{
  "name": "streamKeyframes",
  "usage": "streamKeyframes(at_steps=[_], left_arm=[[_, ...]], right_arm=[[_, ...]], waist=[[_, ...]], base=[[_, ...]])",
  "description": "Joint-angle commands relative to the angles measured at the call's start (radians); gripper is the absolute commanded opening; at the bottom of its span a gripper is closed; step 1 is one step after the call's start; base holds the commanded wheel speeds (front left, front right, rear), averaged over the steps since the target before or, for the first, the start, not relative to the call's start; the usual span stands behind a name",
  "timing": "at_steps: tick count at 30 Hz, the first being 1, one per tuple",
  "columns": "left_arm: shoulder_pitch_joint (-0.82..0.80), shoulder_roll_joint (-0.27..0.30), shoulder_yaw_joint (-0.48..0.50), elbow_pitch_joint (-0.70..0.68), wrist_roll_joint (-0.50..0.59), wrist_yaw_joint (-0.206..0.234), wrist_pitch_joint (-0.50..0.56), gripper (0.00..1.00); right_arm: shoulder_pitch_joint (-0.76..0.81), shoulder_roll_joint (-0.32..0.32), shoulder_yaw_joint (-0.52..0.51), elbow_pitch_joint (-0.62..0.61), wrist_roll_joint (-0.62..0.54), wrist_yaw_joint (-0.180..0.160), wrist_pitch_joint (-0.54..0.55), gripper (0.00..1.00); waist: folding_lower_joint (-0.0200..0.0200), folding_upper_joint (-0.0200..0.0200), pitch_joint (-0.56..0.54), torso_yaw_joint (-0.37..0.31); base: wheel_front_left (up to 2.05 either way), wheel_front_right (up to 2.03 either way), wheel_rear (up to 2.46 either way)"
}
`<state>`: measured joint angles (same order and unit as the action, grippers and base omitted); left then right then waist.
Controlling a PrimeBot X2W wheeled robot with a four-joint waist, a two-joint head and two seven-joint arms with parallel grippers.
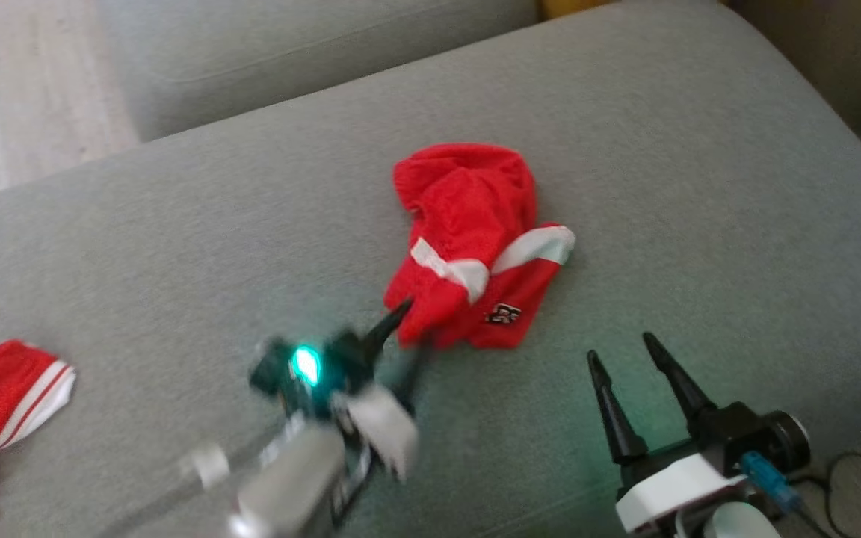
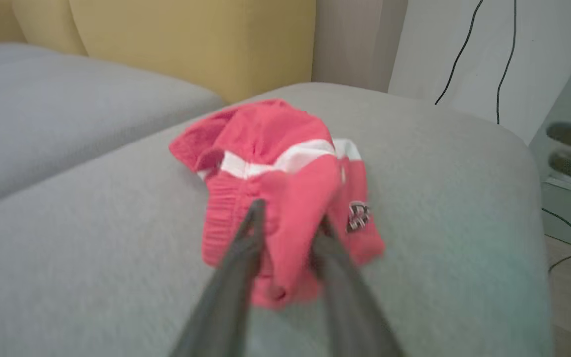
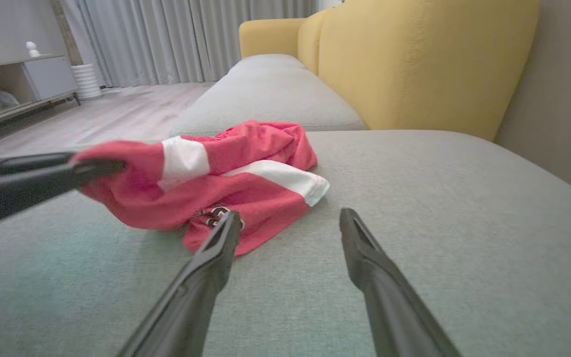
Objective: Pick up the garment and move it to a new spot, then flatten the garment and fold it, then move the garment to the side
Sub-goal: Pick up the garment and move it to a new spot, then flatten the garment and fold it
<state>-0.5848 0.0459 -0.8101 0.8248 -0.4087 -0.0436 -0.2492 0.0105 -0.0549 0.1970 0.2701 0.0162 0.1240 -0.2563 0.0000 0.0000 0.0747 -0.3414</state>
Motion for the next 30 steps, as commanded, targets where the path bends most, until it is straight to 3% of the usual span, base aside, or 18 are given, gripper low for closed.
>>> streamKeyframes(at_steps=[1,7,16,21,30], left_arm=[[0.021,0.006,0.019,-0.064,-0.011,0.013,-0.012,1.00],[0.248,0.005,0.068,-0.271,0.005,0.089,-0.012,1.00],[0.556,0.010,0.406,-0.580,0.081,0.158,-0.012,1.00],[0.699,0.007,0.547,-0.684,0.173,0.160,-0.013,1.00],[0.812,0.005,0.633,-0.703,0.251,0.147,-0.013,1.00]], right_arm=[[-0.036,0.005,0.033,-0.027,-0.007,0.007,-0.006,1.00],[0.015,0.005,0.001,-0.025,-0.023,0.007,-0.006,1.00],[0.131,0.005,-0.083,-0.013,-0.028,0.007,-0.006,1.00],[0.180,0.005,-0.114,-0.024,0.006,0.007,-0.006,1.00],[0.219,0.005,-0.115,-0.052,0.025,0.007,-0.006,1.00]], waist=[[0.0000,0.0000,-0.013,0.026],[0.0000,0.0000,-0.080,0.118],[0.0000,0.0000,-0.180,0.280],[0.0000,0.0000,-0.224,0.328],[0.0000,0.0000,-0.262,0.336]], base=[[0.00,0.00,0.00],[0.00,0.00,0.00],[0.00,0.00,0.00],[0.00,0.00,0.00],[0.00,0.00,0.00]])
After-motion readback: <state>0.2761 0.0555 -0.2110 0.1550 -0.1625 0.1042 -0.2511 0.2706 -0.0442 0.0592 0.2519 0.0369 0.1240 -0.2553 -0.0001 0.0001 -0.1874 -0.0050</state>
